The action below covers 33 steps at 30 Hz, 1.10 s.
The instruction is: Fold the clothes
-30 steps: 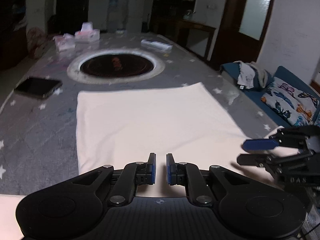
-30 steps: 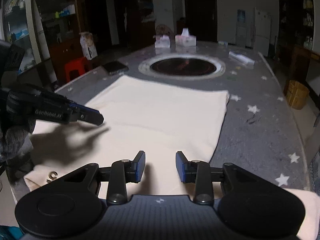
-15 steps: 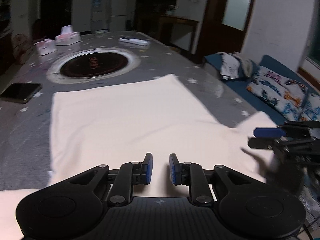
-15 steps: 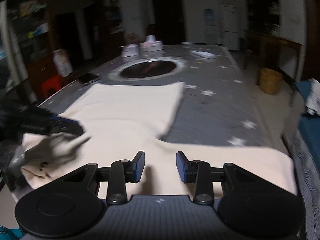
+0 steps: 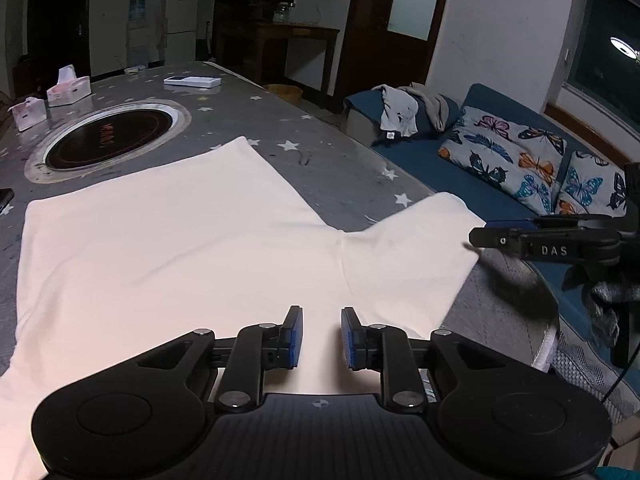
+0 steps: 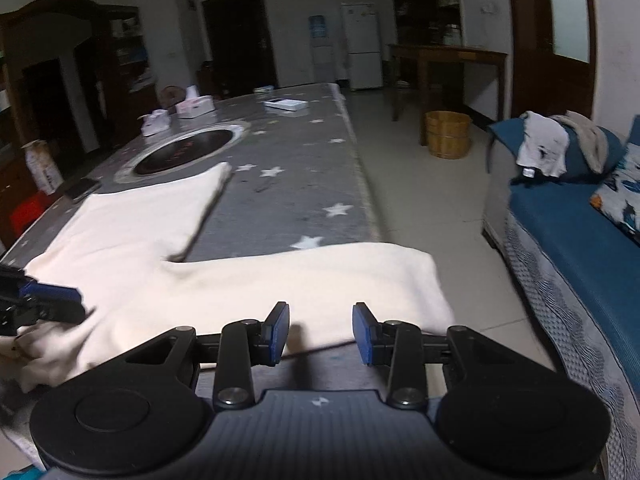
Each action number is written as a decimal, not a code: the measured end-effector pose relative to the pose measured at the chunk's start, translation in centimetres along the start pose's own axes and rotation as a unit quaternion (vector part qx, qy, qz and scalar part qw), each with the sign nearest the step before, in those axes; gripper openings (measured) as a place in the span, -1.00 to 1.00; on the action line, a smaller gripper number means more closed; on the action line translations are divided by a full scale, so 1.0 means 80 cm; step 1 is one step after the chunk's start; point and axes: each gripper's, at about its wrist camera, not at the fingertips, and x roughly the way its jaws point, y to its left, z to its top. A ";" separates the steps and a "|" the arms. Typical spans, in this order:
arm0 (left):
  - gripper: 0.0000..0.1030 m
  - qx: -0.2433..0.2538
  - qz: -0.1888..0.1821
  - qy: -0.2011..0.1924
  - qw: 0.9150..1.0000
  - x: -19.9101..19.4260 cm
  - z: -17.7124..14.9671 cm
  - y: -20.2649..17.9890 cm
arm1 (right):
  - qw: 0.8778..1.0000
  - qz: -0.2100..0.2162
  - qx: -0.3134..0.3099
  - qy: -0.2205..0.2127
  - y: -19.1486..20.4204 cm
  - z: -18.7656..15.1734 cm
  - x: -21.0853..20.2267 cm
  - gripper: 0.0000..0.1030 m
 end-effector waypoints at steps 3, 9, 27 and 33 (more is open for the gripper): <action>-0.50 0.001 0.000 0.001 1.000 0.001 0.001 -0.002 | 1.000 -0.008 0.008 0.002 -0.006 -0.001 0.001 -0.31; -0.35 0.006 0.003 0.001 1.000 0.004 0.003 -0.007 | 1.000 -0.016 0.004 0.000 -0.002 0.000 0.001 -0.22; -0.21 0.011 -0.002 0.003 1.000 0.009 0.002 -0.019 | 0.998 -0.035 0.053 0.013 -0.030 -0.004 0.007 0.09; -0.21 0.014 -0.005 0.003 1.000 0.010 0.002 -0.022 | 0.998 -0.036 0.051 0.015 -0.032 -0.006 0.007 -0.03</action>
